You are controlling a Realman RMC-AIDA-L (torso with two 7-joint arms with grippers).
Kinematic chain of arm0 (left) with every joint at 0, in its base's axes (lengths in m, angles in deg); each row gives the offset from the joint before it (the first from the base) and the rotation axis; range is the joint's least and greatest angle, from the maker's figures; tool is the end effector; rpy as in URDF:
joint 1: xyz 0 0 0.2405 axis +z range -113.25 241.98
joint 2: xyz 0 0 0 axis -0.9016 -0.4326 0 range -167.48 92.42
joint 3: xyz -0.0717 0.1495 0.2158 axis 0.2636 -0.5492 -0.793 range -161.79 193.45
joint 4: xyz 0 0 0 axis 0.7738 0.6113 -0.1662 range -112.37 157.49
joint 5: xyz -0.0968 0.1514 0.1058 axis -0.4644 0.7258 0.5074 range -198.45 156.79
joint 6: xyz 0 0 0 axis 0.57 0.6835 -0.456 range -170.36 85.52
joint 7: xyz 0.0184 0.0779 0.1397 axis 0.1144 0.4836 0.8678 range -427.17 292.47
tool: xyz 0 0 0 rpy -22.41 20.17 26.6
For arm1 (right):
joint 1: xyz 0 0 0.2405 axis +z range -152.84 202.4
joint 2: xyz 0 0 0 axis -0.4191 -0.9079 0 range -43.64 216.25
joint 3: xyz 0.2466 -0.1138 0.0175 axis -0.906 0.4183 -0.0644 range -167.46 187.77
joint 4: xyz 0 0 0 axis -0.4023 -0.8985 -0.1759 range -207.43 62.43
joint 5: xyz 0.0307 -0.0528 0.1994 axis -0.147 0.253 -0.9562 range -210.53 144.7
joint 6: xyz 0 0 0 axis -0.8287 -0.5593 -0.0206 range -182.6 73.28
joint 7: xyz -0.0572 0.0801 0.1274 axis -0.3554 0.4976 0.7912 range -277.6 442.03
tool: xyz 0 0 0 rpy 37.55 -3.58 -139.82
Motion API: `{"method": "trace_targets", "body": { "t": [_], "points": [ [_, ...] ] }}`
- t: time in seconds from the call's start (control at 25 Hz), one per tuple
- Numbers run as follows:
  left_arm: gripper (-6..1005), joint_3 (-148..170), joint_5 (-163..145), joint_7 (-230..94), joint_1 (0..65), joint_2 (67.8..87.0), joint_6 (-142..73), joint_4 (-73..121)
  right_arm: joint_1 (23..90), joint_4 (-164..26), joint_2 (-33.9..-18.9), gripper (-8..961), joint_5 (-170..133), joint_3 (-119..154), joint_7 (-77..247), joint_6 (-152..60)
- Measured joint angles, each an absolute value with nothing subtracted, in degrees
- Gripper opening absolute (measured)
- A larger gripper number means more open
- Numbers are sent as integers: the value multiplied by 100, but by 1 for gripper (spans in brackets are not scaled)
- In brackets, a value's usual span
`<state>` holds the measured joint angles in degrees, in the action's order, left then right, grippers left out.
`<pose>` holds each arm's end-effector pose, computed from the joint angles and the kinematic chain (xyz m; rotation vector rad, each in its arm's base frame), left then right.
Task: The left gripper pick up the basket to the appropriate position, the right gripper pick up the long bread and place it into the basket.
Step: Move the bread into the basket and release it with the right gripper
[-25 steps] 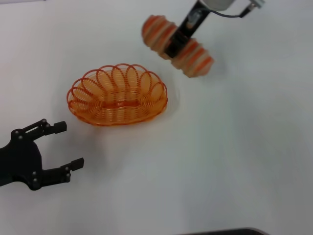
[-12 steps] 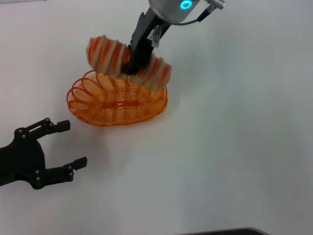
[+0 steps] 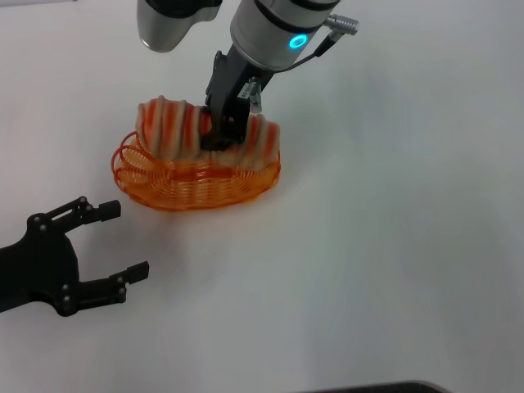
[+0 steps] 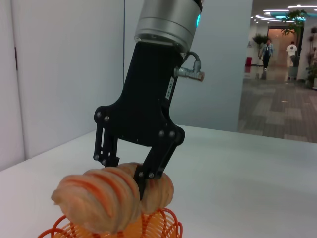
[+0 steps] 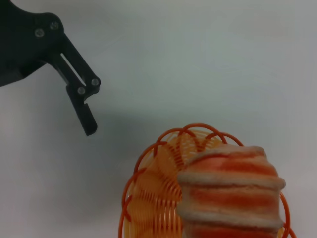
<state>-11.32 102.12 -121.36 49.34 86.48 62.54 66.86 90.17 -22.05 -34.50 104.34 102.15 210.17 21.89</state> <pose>-0.3189 0.2324 -0.0197 -2.7017 -0.3214 -0.7219 0.0591 0.3997 -0.1193 -2.9610 0.0066 -0.5906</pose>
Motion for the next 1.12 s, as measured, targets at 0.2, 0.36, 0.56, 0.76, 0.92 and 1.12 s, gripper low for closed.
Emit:
{"method": "trace_targets", "body": {
  "t": [0.2, 0.36, 0.56, 0.76, 0.92, 1.12],
  "points": [
    [877, -1132, 10207, -12128, 4931, 8648, 6229, 6645, 9017, -2205, -3453, 355, 10421, 10244, 20972, 2084],
    [877, -1132, 10208, -12123, 4902, 8648, 6221, 6608, 9017, -2205, -3460, 339, 10346, 10266, 20903, 1975],
    [876, -1132, 10203, -12122, 4890, 8648, 6218, 6604, 9016, -2223, -3463, 308, 10143, 10291, 20762, 1883],
    [877, -1129, 10196, -12122, 4886, 8648, 6205, 6604, 8993, -2241, -3463, 560, 10115, 10296, 20728, 1857],
    [878, -1115, 10193, -12122, 4871, 8648, 6196, 6606, 8954, -2248, -3463, 758, 10093, 10297, 20722, 1852],
    [877, -1106, 10193, -12158, 4840, 8638, 6196, 6607, 8829, -2258, -3433, 758, 9791, 10257, 20784, 1822]
  ]
}}
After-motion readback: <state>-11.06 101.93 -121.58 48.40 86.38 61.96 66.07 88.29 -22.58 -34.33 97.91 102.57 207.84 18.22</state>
